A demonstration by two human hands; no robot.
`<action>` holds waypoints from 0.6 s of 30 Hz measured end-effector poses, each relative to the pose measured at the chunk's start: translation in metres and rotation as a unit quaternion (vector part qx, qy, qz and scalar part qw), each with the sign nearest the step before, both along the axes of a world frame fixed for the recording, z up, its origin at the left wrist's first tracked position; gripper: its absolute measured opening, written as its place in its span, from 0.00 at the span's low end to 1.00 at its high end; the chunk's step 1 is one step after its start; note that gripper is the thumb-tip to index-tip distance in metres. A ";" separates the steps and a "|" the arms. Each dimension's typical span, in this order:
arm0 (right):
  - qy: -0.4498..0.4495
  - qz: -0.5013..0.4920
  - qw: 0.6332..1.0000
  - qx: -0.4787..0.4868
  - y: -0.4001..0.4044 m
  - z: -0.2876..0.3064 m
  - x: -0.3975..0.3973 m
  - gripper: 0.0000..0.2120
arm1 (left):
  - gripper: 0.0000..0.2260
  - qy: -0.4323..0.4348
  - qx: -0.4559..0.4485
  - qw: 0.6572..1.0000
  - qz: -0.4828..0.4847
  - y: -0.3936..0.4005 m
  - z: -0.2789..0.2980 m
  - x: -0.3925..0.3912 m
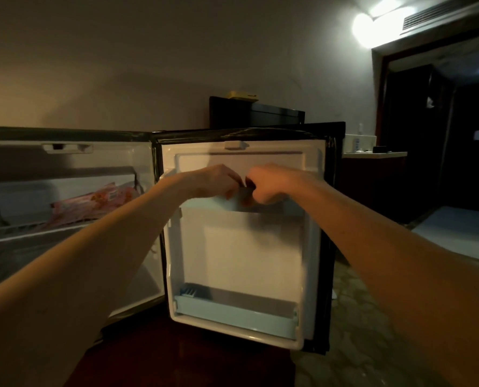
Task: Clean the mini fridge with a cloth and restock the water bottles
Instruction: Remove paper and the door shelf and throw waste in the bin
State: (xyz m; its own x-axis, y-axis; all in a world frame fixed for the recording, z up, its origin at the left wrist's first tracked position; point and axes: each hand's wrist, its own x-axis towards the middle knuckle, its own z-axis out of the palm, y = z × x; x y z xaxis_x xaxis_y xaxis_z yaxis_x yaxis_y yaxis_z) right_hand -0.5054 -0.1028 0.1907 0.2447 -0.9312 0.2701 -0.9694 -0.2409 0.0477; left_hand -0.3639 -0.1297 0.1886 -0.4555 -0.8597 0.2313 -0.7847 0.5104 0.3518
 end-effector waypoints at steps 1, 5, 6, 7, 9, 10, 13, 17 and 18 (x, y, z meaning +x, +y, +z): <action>-0.019 0.004 1.000 -0.004 0.000 0.000 -0.001 0.09 | 0.12 0.021 0.007 1.000 0.006 0.001 0.002 -0.001; -0.108 0.014 0.994 -0.031 0.000 0.001 -0.005 0.11 | 0.10 0.119 0.023 0.993 0.010 0.000 0.002 0.001; -0.127 0.020 0.991 -0.035 -0.001 0.001 -0.007 0.11 | 0.09 0.148 0.021 0.989 0.004 -0.001 0.001 0.003; -0.140 0.028 0.989 -0.037 -0.001 0.001 -0.007 0.11 | 0.08 0.170 0.013 0.985 0.002 -0.002 0.000 0.006; -0.151 0.042 0.987 -0.045 -0.002 -0.002 -0.007 0.10 | 0.08 0.200 -0.018 0.980 0.006 -0.005 -0.002 0.012; -0.154 0.049 0.985 -0.057 -0.003 -0.004 -0.006 0.08 | 0.07 0.216 -0.038 0.976 0.012 -0.007 -0.004 0.014; -0.146 0.058 0.980 -0.118 0.000 -0.011 0.001 0.07 | 0.06 0.249 -0.108 0.962 0.042 -0.009 -0.010 0.025; -0.094 0.083 0.969 -0.214 0.003 -0.015 0.025 0.13 | 0.07 0.281 -0.186 0.940 0.051 -0.004 -0.015 0.053; -0.081 0.094 0.964 -0.236 0.002 -0.016 0.033 0.14 | 0.08 0.292 -0.195 0.935 0.056 -0.001 -0.015 0.061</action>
